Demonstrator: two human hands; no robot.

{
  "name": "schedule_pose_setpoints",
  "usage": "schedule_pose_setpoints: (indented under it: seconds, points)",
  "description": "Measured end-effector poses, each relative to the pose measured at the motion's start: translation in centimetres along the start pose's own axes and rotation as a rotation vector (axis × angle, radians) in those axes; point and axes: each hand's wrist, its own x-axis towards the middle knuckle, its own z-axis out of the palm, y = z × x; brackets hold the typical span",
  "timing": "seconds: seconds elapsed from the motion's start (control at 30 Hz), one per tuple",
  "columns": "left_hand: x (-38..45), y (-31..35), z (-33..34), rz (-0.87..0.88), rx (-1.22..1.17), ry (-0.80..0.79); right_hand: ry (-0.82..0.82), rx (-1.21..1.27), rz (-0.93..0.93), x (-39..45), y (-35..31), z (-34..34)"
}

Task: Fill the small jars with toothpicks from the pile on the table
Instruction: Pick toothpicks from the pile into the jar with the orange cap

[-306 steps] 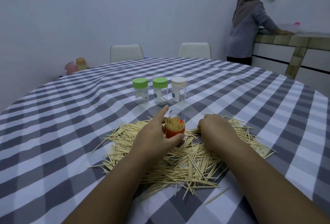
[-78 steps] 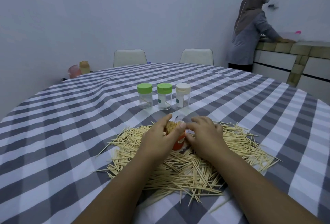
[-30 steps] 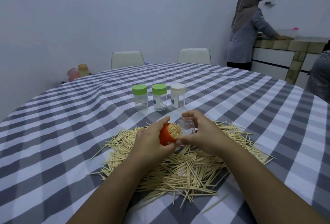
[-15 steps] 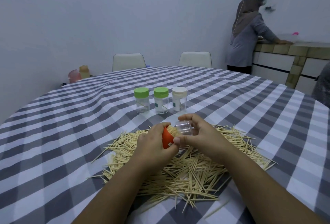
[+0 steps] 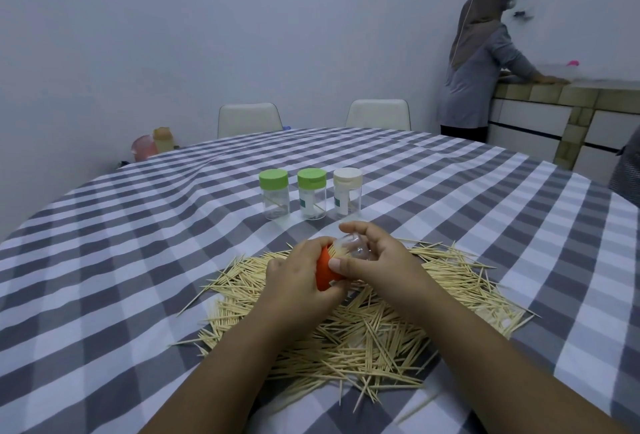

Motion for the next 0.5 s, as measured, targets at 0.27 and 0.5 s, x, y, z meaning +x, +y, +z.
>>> schedule_pose_setpoints:
  seconds: [0.27, 0.5]
  points:
    - [-0.12, 0.18, -0.01, -0.022, -0.049, -0.034, -0.012, 0.109, 0.043, 0.28, 0.32, 0.22]
    - [0.1, -0.11, 0.09, -0.163, -0.15, -0.043, -0.074, 0.378, 0.102, 0.68, 0.13, -0.2]
